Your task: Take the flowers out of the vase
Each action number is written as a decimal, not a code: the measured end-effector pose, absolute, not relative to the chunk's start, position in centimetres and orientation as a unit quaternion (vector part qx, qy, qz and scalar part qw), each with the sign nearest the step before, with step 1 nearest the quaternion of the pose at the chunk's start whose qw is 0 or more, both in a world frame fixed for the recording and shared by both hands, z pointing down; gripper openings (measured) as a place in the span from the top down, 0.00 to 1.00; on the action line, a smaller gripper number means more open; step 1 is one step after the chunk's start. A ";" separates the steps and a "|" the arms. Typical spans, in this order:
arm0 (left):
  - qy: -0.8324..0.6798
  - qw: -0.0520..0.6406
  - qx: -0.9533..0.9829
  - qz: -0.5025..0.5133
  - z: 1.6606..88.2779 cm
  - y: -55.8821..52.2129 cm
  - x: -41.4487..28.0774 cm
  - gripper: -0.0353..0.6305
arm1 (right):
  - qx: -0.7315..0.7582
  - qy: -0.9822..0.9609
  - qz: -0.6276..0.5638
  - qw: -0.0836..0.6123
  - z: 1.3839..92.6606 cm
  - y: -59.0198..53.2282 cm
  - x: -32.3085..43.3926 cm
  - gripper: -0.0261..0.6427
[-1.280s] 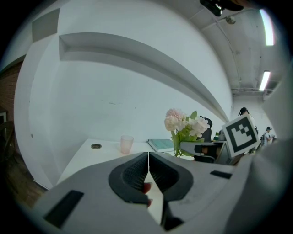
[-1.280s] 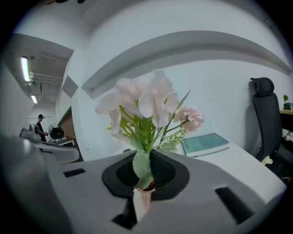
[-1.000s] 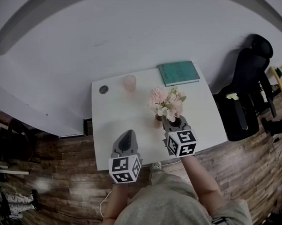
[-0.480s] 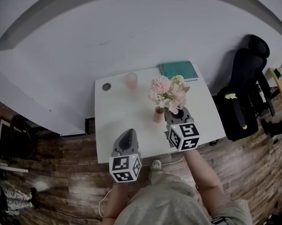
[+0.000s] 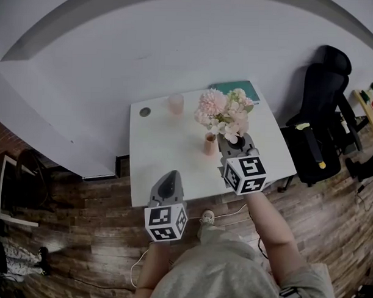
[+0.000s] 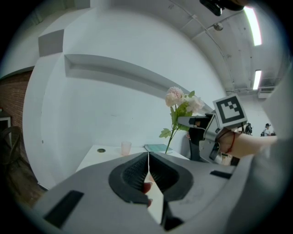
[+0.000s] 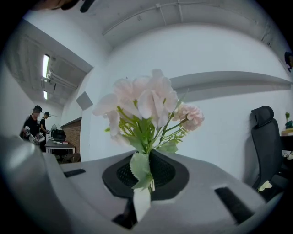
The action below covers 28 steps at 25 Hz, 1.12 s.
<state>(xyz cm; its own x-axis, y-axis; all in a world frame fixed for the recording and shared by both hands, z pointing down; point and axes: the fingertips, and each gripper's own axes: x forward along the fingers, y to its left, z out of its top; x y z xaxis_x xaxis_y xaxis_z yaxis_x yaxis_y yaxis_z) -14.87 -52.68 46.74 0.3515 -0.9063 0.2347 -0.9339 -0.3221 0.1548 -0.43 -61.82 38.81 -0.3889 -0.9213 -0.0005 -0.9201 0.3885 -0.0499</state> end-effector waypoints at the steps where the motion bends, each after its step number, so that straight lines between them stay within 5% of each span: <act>1: -0.568 0.130 0.811 0.051 46.6 -52.1 -14.9 0.94 | -0.553 0.833 -0.018 0.016 38.5 -61.3 -0.4 0.92; 28: -0.583 0.106 0.805 0.031 45.0 -37.4 -15.7 0.94 | -0.537 0.843 -0.006 0.023 38.1 -42.7 -1.7 0.93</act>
<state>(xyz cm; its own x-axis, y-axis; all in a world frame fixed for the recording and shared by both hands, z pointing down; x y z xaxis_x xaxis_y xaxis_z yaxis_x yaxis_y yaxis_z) -15.74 -37.41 44.98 0.3190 -0.9320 0.1723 -0.9449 -0.2986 0.1344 -1.72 -42.72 38.12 -0.4228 -0.9057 -0.0319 -0.9051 0.4237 -0.0347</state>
